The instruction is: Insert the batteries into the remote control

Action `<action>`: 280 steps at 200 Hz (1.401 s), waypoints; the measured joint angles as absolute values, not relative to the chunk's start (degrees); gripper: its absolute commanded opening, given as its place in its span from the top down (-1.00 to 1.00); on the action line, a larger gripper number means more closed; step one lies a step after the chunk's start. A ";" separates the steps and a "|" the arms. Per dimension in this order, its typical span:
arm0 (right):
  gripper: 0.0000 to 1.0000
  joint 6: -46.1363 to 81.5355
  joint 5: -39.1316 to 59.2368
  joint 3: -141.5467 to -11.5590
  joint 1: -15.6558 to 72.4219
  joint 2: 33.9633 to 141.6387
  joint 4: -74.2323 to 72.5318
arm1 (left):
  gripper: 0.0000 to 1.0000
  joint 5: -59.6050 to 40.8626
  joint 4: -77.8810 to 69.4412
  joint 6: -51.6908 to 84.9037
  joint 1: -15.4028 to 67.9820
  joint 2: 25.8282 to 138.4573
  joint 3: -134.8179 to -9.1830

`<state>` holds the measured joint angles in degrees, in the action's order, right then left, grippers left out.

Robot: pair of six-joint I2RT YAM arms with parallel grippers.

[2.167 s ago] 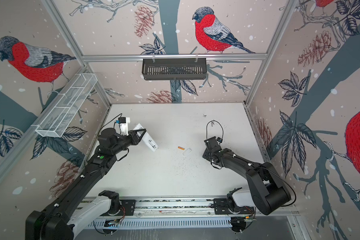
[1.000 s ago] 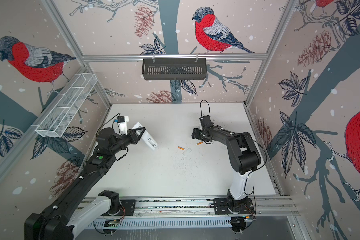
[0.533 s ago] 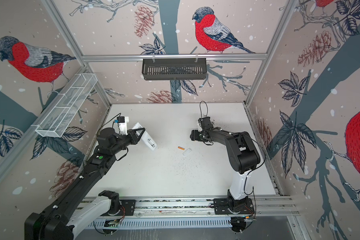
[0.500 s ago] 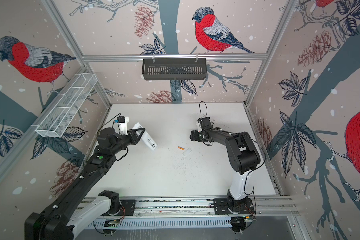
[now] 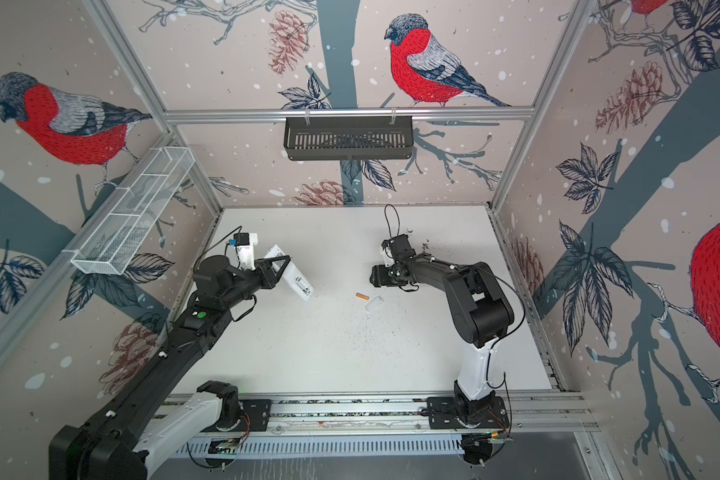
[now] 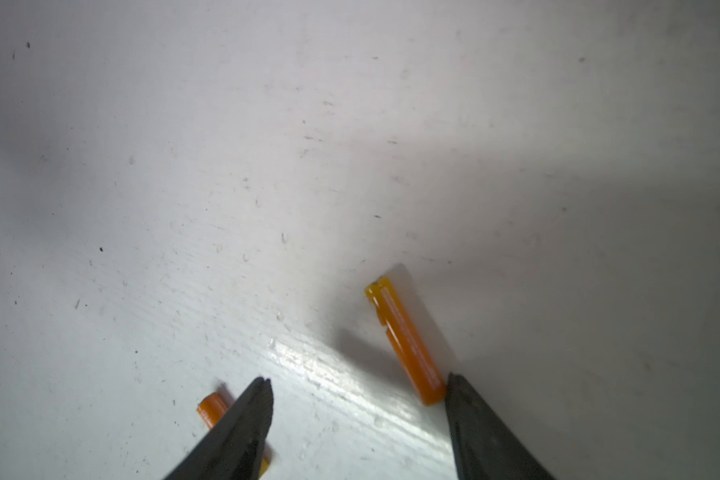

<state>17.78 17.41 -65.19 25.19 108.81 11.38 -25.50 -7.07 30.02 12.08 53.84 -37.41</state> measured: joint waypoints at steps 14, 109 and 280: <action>-0.22 17.47 17.04 -65.98 25.65 109.38 11.99 | 0.80 -25.50 -7.07 30.02 12.08 53.76 -37.41; 0.26 13.34 6.59 -72.75 29.61 113.86 16.51 | 0.79 -25.47 -7.01 30.00 12.08 53.67 -37.41; 0.42 13.69 -0.32 -75.33 31.40 115.63 18.55 | 0.79 -25.47 -7.01 30.00 12.01 53.17 -37.30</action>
<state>13.69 -0.32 -75.33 31.40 115.63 18.55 -25.47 -7.01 30.00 12.01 53.17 -37.30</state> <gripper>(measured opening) 0.281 0.211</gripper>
